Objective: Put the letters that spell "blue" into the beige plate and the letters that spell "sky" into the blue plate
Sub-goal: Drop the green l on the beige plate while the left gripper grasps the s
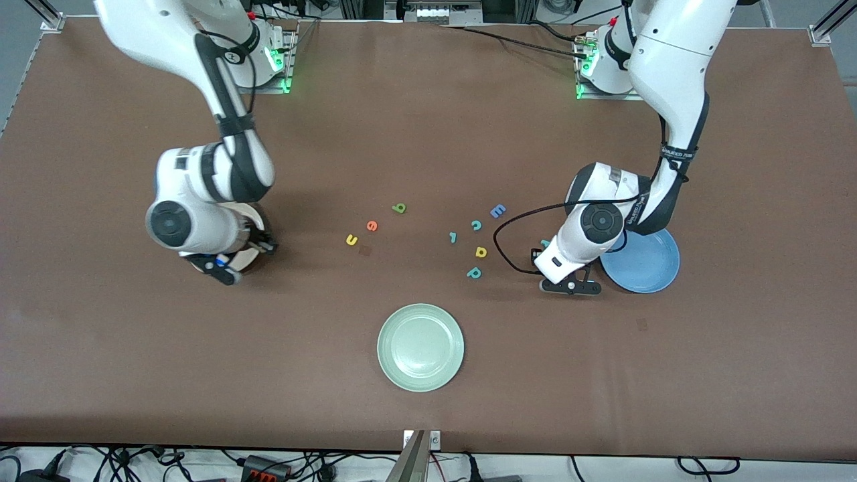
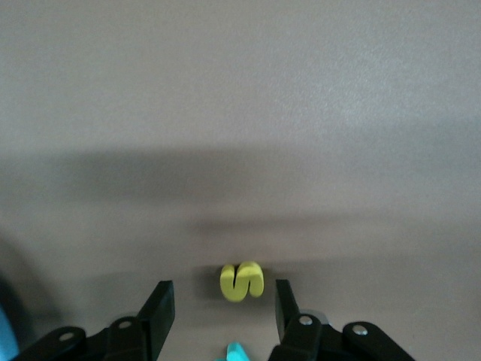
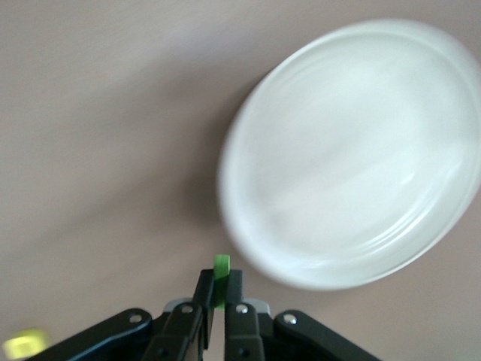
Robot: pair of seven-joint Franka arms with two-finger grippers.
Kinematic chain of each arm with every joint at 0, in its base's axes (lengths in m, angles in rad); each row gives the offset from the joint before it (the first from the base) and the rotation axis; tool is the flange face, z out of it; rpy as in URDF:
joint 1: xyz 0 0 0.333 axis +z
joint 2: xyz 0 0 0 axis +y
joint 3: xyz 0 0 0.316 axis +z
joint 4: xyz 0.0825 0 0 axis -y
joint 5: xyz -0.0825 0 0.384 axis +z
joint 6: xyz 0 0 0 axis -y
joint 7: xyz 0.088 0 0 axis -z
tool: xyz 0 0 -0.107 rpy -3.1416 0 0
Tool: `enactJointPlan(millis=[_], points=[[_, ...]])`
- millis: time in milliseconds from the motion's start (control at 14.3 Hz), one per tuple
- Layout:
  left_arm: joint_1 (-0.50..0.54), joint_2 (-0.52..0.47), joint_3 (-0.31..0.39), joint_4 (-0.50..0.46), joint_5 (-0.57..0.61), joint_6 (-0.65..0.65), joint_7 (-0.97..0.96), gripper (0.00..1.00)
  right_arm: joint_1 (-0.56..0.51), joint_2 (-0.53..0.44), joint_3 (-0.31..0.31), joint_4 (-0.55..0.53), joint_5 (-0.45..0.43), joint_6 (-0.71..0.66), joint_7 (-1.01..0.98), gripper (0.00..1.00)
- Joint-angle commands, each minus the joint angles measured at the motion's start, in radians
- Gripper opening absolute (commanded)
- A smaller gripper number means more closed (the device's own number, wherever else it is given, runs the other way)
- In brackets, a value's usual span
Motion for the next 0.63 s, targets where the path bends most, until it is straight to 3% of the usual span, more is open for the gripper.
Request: enactJointPlan(millis=[0,140,351,421,561], points=[[-0.008,0.023,0.004,-0.001,0.011,0.044,-0.013,0.62,-0.113,-0.009,0.007,-0.046,0.001,-0.013,-0.204,0.0],[-0.008,0.022,0.004,-0.001,0.012,0.044,-0.013,0.43,-0.177,0.011,0.009,-0.063,0.003,-0.001,-0.283,0.0],[-0.007,0.02,0.004,-0.001,0.012,0.041,-0.007,0.1,-0.187,0.043,0.009,-0.068,0.008,0.039,-0.312,0.01],[-0.005,0.014,0.004,-0.001,0.012,0.034,0.002,0.06,-0.185,0.049,0.009,-0.067,0.009,0.039,-0.312,0.01],[-0.001,-0.021,0.005,0.007,0.012,-0.027,-0.002,0.06,-0.179,0.049,0.009,-0.064,0.014,0.039,-0.311,0.14]])
